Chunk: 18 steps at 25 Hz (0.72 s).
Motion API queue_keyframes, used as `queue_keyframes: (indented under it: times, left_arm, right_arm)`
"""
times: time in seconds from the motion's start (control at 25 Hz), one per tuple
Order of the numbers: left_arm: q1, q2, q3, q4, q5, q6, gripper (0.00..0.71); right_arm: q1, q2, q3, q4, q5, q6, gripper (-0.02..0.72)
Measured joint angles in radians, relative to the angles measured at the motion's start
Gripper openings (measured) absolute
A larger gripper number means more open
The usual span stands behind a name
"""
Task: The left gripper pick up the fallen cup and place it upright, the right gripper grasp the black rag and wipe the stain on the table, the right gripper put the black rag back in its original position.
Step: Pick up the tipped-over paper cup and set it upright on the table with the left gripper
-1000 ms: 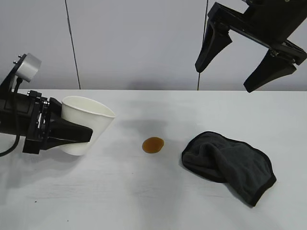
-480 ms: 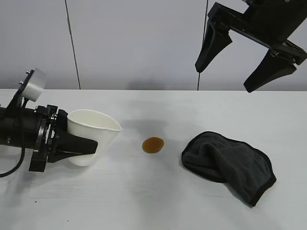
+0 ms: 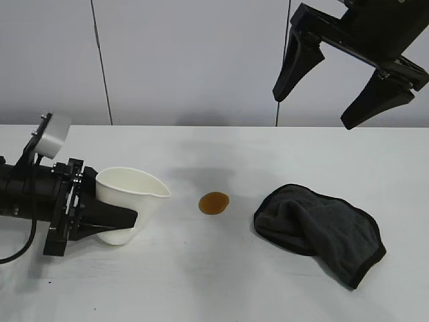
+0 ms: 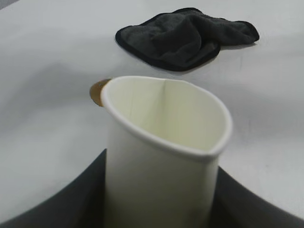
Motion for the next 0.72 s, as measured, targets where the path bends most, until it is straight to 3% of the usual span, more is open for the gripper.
queue_keyframes:
  times: [0.24,0.44,0.72]
  left_arm:
    - [0.0,0.0,-0.001,-0.001,-0.001,-0.006,0.349]
    - [0.003,0.0,-0.002,-0.002,-0.002,-0.056,0.489]
    - [0.005,0.0,-0.003,-0.002,-0.002,-0.066,0.51]
  right_arm:
    - [0.0,0.0,0.0,0.0,-0.001,0.0,0.694]
    - [0.0,0.0,0.0,0.0,-0.001,0.0,0.694]
    - [0.0,0.0,0.0,0.0,0.0,0.0,0.694]
